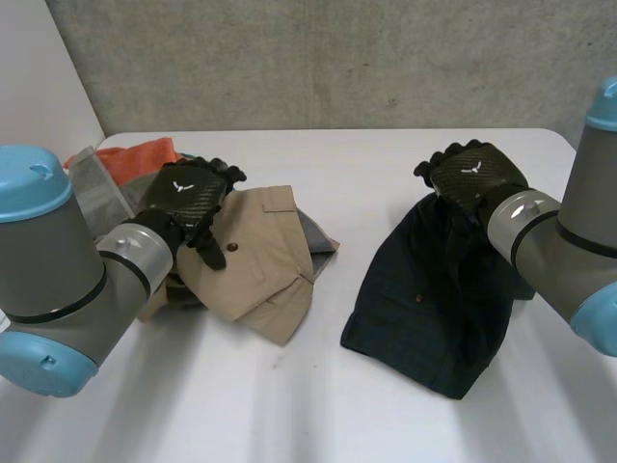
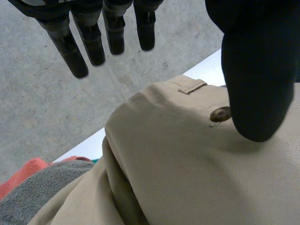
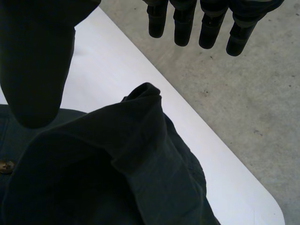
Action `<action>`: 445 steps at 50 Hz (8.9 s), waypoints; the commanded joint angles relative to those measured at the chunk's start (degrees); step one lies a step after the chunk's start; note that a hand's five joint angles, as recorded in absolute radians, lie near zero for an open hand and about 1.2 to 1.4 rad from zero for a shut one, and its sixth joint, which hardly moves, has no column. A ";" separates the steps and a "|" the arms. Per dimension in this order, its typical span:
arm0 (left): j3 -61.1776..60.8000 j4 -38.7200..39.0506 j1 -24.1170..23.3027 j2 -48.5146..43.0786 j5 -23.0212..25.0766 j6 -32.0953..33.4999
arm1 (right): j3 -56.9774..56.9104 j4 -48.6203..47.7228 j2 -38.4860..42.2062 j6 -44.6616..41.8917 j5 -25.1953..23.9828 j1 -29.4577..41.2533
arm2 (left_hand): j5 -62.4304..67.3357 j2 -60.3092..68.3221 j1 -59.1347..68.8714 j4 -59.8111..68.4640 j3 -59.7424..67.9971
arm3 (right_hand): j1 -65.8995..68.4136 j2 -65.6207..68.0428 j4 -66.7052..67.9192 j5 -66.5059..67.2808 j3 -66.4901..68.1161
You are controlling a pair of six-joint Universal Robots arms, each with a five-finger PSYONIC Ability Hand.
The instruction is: Fold the laundry.
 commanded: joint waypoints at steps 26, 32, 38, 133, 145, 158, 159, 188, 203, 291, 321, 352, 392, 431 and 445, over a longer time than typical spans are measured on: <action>36.45 4.55 19.62 -16.21 -13.26 15.72 | 3.83 -4.75 0.13 -4.34 -0.48 0.59 | 65.29 64.82 65.52 65.11 64.94 | -2.64 -1.72 -1.78 -2.48 -1.82; 51.40 -0.71 24.11 -29.74 -15.20 20.56 | 4.53 -5.62 0.13 -4.70 -0.57 1.20 | 65.29 64.82 65.52 65.11 64.94 | -2.64 -1.72 -1.78 -2.48 -1.82; 45.82 -4.68 22.80 -29.34 -9.42 18.72 | 4.71 -5.98 0.48 -4.70 -0.57 1.56 | 0.61 0.14 0.84 0.44 0.26 | -2.64 -1.72 -1.78 -2.48 -1.82; 30.95 7.44 24.91 -21.25 -2.72 18.27 | 6.90 -9.67 1.36 -7.42 -1.10 1.73 | 2.74 2.27 2.97 2.56 2.39 | -2.64 -1.72 -1.78 -2.48 -1.82; 11.54 4.56 19.82 -2.28 2.10 11.70 | 3.75 -2.22 -3.20 -7.68 -2.85 -2.56 | -4.71 -5.18 -4.48 -4.89 -5.06 | -2.64 -1.72 -1.78 -2.48 -1.82; -2.63 -5.11 -2.50 7.24 16.44 2.55 | 1.63 13.45 -6.20 -15.33 -4.35 -11.45 | -4.01 -4.47 -3.78 -4.18 -4.36 | -2.64 -1.72 -1.78 -2.48 -1.82; -2.99 -5.38 -6.43 6.28 16.36 2.02 | 2.07 13.19 -6.37 -16.20 -4.35 -12.23 | -2.83 -3.30 -2.60 -3.01 -3.18 | -2.64 -1.72 -1.78 -2.48 -1.82; 18.89 -0.11 -26.25 -27.82 2.64 14.23 | 16.39 -3.60 -6.90 -13.31 -9.80 -17.43 | 14.00 13.53 14.22 13.82 13.65 | -2.64 -1.72 -1.78 -2.48 -1.82; 31.02 6.64 -18.63 -29.35 -14.45 25.65 | 17.28 -6.24 -7.34 -11.29 -11.21 -18.57 | 65.29 64.82 65.52 65.11 64.94 | -2.64 -1.72 -1.78 -2.48 -1.82; 14.77 -18.22 3.72 -18.35 16.97 15.03 | 17.02 -23.29 9.71 0.75 1.89 -0.11 | 65.29 64.82 65.52 65.11 64.94 | 67.36 68.28 68.22 67.52 68.18; 12.39 1.13 -13.69 -12.89 -5.71 5.18 | -31.69 -28.57 36.88 -1.71 4.26 -2.66 | 4.76 4.29 4.99 4.59 4.41 | -2.64 -1.72 -1.78 -2.48 -1.82; 4.21 -14.88 0.12 -10.07 11.44 -3.79 | 23.77 -9.65 -1.72 -1.09 -9.54 -3.46 | 14.85 14.39 15.08 14.68 14.50 | 8.46 9.38 9.32 8.62 9.28; 24.81 -12.41 -8.68 -7.40 -3.00 0.61 | 16.41 -13.03 -12.78 0.68 -3.29 -1.70 | 65.29 64.82 65.52 65.11 64.94 | 67.36 68.28 68.22 67.52 68.18; 42.99 18.61 -0.58 -12.98 0.53 11.69 | -26.06 -39.10 11.56 3.48 6.73 4.63 | 65.29 64.82 65.52 65.11 64.94 | 67.36 68.28 68.22 67.52 68.18; 12.96 15.18 -0.94 -0.06 4.76 10.27 | -15.97 -31.74 9.09 3.21 -0.74 4.46 | 65.29 64.82 65.52 65.11 64.94 | 67.36 68.28 68.22 67.52 68.18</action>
